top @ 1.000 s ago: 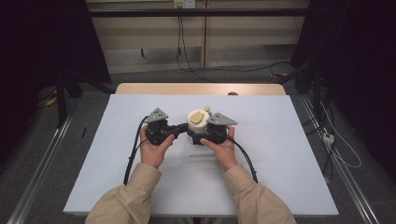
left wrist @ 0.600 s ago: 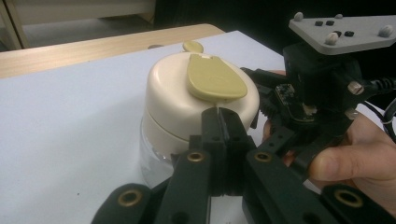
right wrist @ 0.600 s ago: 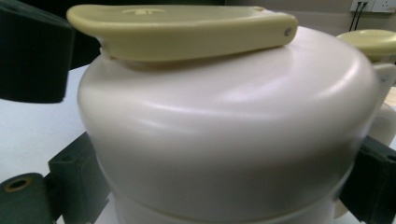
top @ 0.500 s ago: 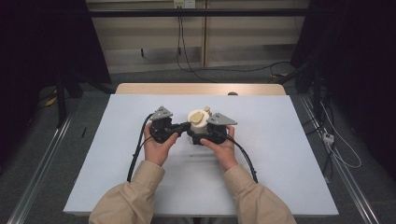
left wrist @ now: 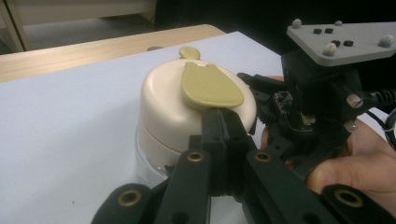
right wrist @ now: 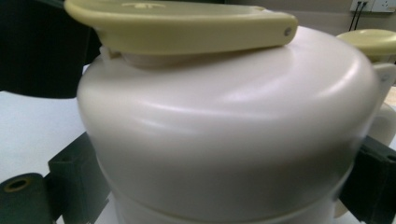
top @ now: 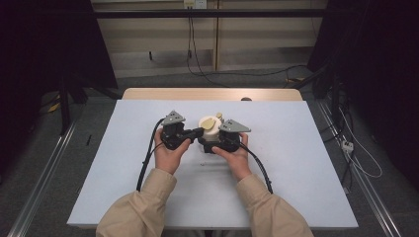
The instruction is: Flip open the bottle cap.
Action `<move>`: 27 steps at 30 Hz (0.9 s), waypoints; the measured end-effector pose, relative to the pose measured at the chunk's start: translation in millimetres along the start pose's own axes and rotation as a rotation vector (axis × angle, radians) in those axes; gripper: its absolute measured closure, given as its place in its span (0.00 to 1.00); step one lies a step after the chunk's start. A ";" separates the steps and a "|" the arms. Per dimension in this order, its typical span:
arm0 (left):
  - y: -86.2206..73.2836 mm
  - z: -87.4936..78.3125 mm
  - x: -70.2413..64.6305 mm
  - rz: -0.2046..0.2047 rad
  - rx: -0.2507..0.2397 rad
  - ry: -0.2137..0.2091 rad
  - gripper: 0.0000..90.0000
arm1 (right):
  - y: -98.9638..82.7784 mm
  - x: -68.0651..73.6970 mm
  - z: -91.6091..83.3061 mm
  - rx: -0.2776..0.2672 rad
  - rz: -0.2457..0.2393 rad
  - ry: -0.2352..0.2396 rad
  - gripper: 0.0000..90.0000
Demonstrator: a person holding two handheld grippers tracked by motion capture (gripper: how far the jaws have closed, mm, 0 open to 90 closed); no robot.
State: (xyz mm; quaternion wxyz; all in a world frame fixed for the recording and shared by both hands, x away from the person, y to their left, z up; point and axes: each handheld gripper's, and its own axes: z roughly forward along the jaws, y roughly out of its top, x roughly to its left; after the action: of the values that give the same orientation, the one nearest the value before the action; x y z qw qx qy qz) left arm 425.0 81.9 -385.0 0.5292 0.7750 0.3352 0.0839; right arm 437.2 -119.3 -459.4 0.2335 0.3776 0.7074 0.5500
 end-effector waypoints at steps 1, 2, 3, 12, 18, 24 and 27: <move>0.4 0.3 -0.4 -0.002 0.000 -0.001 1.00 | -0.1 0.1 0.0 0.000 0.000 0.000 0.07; 0.9 0.3 -0.7 -0.002 0.000 0.000 1.00 | 0.0 0.1 0.0 0.000 0.000 0.000 0.07; 1.6 0.3 -0.6 0.001 -0.002 -0.001 1.00 | 0.0 0.0 0.1 0.000 0.000 0.000 0.07; 6.3 1.2 -1.3 0.008 -0.006 -0.002 1.00 | -0.1 0.0 0.1 -0.001 0.000 0.000 0.07; 10.0 0.4 -0.4 0.003 -0.015 -0.001 1.00 | -0.2 -0.1 0.2 -0.002 0.002 0.001 0.07; 13.1 0.7 -0.4 0.000 -0.024 -0.002 1.00 | -0.2 -0.1 0.2 -0.002 0.003 0.001 0.07; 15.1 1.0 -1.1 0.002 -0.027 0.001 1.00 | -0.2 -0.1 0.2 -0.002 0.002 0.001 0.07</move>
State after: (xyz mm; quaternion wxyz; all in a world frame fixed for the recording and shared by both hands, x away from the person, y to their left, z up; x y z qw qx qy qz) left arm 431.1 77.2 -372.0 0.5395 0.7680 0.3335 0.0892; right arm 437.3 -119.2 -459.6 0.2333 0.3777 0.7066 0.5510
